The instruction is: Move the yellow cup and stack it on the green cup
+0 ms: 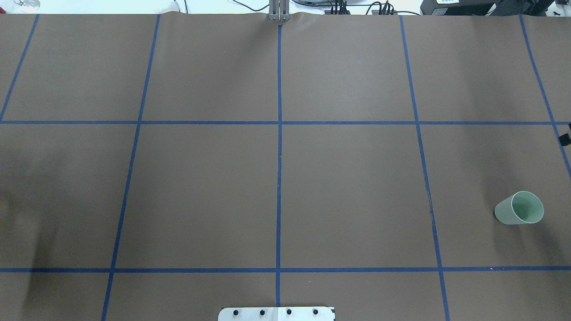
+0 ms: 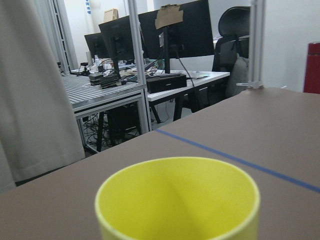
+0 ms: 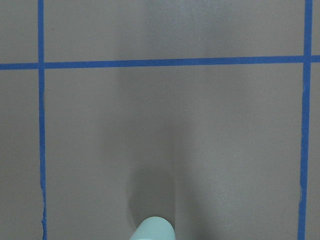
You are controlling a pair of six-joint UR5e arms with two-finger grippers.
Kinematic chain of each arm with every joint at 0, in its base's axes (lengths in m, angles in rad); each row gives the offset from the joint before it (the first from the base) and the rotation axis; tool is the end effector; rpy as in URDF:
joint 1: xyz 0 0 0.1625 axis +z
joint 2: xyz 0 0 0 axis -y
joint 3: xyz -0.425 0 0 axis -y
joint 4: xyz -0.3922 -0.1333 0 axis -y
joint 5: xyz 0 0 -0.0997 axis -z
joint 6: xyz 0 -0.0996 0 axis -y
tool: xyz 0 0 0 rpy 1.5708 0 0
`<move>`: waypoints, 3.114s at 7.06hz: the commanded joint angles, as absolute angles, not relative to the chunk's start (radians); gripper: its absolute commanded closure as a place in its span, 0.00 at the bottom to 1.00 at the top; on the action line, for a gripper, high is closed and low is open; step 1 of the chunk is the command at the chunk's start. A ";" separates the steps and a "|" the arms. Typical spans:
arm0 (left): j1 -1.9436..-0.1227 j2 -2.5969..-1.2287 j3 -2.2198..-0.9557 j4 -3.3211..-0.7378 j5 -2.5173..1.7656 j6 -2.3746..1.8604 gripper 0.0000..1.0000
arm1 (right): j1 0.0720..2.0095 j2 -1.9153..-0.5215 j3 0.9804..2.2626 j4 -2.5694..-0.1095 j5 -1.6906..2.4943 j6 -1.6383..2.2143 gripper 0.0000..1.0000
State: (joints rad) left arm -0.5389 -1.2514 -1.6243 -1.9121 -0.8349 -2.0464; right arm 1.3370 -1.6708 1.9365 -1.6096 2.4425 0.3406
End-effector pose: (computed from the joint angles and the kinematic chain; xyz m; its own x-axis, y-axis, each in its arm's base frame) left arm 0.1976 -0.3514 0.7352 0.5668 -0.7343 -0.3735 0.7686 0.3082 0.5606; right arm -0.0482 -0.4486 0.5224 0.6279 0.0182 0.7781 0.0170 0.9992 -0.0371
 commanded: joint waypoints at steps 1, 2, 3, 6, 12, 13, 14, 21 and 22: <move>-0.607 -1.346 -1.641 -1.949 -0.802 -1.759 1.00 | 1.336 -1.667 1.933 -1.608 2.448 0.341 0.00; -0.609 -1.446 -1.641 -1.953 -0.799 -1.658 1.00 | 1.336 -1.657 1.936 -1.608 2.445 0.339 0.00; -0.603 -1.573 -1.628 -2.024 -0.796 -1.538 1.00 | 1.333 -1.631 1.933 -1.608 2.436 0.337 0.00; -0.589 -1.897 -1.429 -2.505 -0.895 -1.075 1.00 | 1.319 -1.560 1.913 -1.606 2.378 0.336 0.00; -0.483 -2.149 -1.404 -2.785 -1.301 -0.515 1.00 | 1.080 -1.306 1.875 -1.501 2.304 0.344 0.00; -0.495 -2.151 -1.402 -2.818 -1.355 -0.367 1.00 | 1.063 -1.287 1.888 -1.497 2.313 0.417 0.00; -0.497 -2.149 -1.387 -2.819 -1.394 -0.332 1.00 | 1.005 -1.251 1.887 -1.474 2.315 0.496 0.00; -0.459 -2.190 -1.373 -2.884 -1.463 -0.294 1.00 | 0.802 -1.013 1.732 -1.233 2.290 1.162 0.02; -0.450 -2.195 -1.367 -2.885 -1.397 -0.295 1.00 | 0.801 -0.999 1.723 -1.233 2.290 1.173 0.02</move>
